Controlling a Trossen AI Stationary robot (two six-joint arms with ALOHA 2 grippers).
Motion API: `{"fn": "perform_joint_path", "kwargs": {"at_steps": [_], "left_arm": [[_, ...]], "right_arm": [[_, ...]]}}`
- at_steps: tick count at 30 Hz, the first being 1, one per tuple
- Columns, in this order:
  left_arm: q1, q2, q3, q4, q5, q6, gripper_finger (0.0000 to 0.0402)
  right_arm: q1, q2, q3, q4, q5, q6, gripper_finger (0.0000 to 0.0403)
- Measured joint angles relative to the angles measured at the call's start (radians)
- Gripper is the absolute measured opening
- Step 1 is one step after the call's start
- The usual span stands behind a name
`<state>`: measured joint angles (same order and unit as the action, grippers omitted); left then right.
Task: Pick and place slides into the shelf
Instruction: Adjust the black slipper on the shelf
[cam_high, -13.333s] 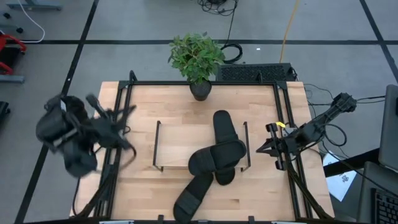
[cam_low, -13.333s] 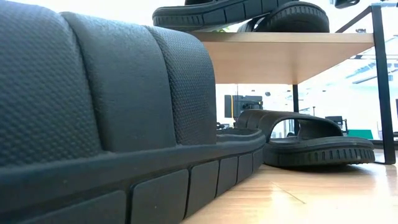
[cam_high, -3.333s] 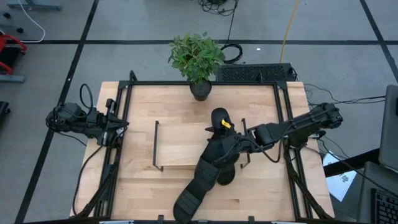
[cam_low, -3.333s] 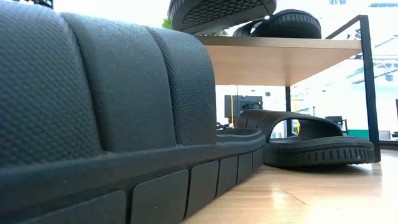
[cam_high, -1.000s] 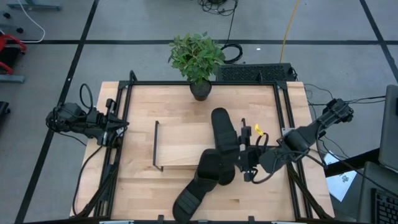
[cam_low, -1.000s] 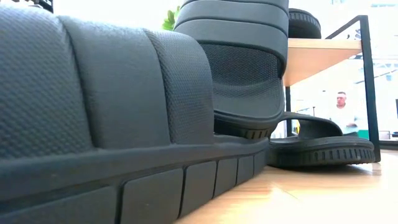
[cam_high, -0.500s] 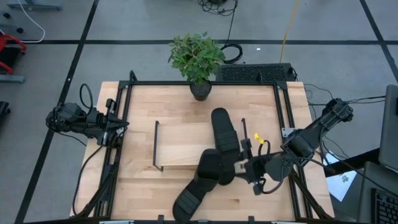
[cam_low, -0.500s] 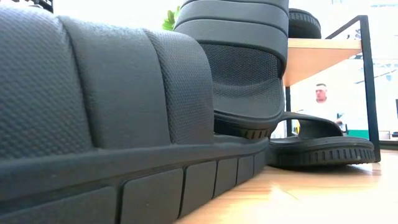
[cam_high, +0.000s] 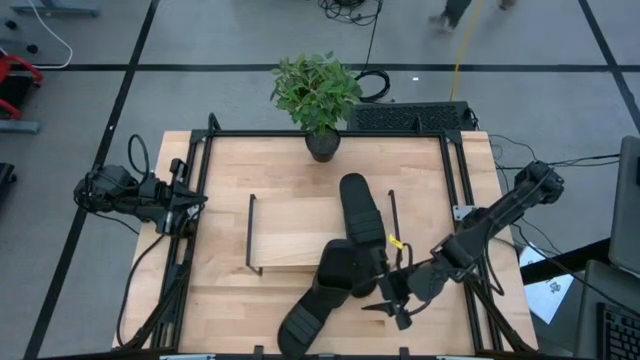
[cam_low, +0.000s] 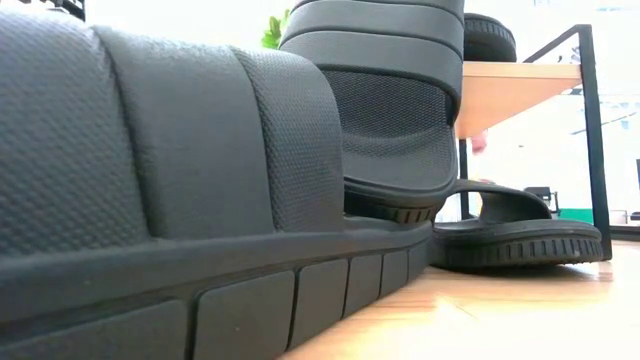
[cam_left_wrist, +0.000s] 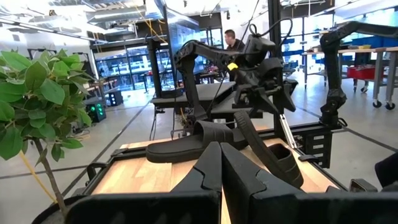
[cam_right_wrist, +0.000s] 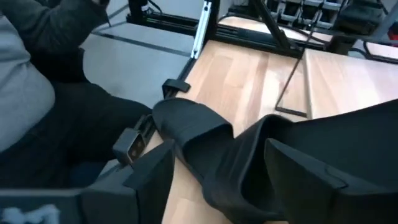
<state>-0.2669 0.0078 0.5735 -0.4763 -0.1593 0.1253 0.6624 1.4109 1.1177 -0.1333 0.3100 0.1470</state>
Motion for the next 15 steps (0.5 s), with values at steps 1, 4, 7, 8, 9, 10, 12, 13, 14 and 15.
{"fn": "perform_joint_path", "kwargs": {"at_steps": [1, 4, 7, 8, 9, 10, 12, 13, 14, 15], "left_arm": [[0.0, 0.0, 0.0, 0.0, 0.0, 0.0, 0.0005], [0.0, 0.0, 0.0, -0.001, 0.0, -0.001, 0.0005], [0.0, 0.0, 0.0, -0.001, 0.0, 0.0, 0.0005], [0.0, 0.0, 0.0, -0.001, 0.0, 0.0, 0.0005], [0.0, 0.0, 0.0, -0.001, 0.0, 0.0, 0.0005], [0.0, 0.0, 0.0, -0.001, 0.0, 0.0, 0.0005], [0.0, 0.0, 0.0, -0.001, 0.0, 0.0, 0.0005], [0.0, 0.0, 0.0, -0.001, 0.0, 0.0, 0.0005], [0.0, 0.0, 0.0, -0.001, 0.0, 0.0, 0.0005], [0.0, 0.0, 0.0, -0.001, 0.0, 0.0, 0.0005]], "right_arm": [[0.001, 0.0, -0.012, 0.017, 0.0, 0.002, 0.0245], [0.007, 0.015, -0.034, 0.052, -0.006, 0.014, 0.0254], [0.02, 0.058, -0.035, 0.08, 0.006, 0.005, 0.0255], [0.024, 0.079, -0.035, 0.099, 0.015, -0.001, 0.0255], [0.029, 0.098, -0.034, 0.118, 0.031, -0.011, 0.0255], [0.034, 0.114, -0.033, 0.123, 0.049, -0.024, 0.0256], [0.048, 0.139, -0.02, 0.102, 0.128, -0.034, 0.0256], [0.057, 0.144, -0.016, 0.095, 0.177, -0.036, 0.0256], [0.067, 0.145, -0.016, 0.092, 0.226, -0.037, 0.0256], [0.079, 0.144, -0.015, 0.093, 0.279, -0.038, 0.0256]]}}
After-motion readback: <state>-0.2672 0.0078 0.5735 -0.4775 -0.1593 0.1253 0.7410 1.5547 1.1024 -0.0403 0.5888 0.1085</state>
